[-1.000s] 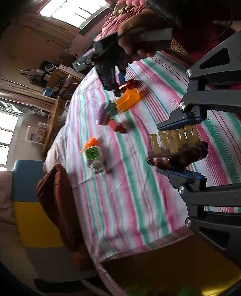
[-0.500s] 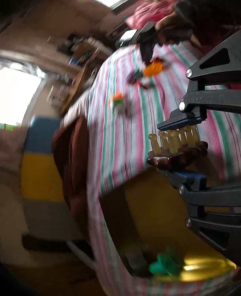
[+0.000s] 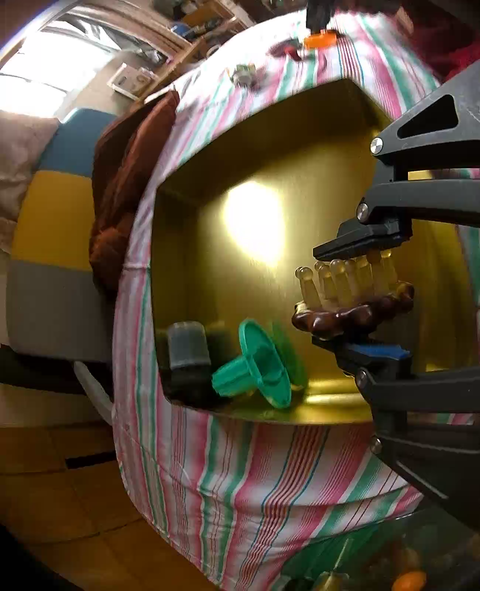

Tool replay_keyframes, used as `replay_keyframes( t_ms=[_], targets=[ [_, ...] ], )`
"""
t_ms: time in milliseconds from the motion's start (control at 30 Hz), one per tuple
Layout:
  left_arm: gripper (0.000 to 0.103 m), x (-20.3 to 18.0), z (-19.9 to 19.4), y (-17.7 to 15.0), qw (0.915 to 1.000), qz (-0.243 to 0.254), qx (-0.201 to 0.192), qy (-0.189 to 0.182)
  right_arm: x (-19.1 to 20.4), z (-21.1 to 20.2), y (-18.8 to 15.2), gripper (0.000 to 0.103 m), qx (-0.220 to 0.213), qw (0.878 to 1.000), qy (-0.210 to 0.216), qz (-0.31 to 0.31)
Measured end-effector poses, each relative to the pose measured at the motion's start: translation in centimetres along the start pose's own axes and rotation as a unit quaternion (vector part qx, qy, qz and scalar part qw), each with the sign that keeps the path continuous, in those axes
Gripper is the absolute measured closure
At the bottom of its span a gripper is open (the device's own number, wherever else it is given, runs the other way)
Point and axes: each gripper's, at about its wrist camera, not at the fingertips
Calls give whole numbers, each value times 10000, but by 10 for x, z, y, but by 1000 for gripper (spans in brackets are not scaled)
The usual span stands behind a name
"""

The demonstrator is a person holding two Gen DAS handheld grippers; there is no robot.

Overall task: Organize rigid objects
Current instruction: 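Carry the brown brush into the gold tray and open the left tool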

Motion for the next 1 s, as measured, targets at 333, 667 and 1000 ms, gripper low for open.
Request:
replay_keyframes(
  t_ms=[333,667,1000],
  targets=[
    [63,21,37,24,9994,-44,-31,337,7,2,-2,78,-28,10000,-40,-80],
    [33,27,31,41,9990,-127,-283,329,4,2,1,78,-24,9999,-24,-97],
    [28,26,-17,12,9953,-271,-795,479,5,0,-1,78,-56,10000,-27,-53]
  ],
)
Point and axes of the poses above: each gripper's, at about its wrist camera, not at the fingertips, and z roughly the way its jaws point, x to its left, y to its top, and after that the axes turned 1 degree about z, right-handed
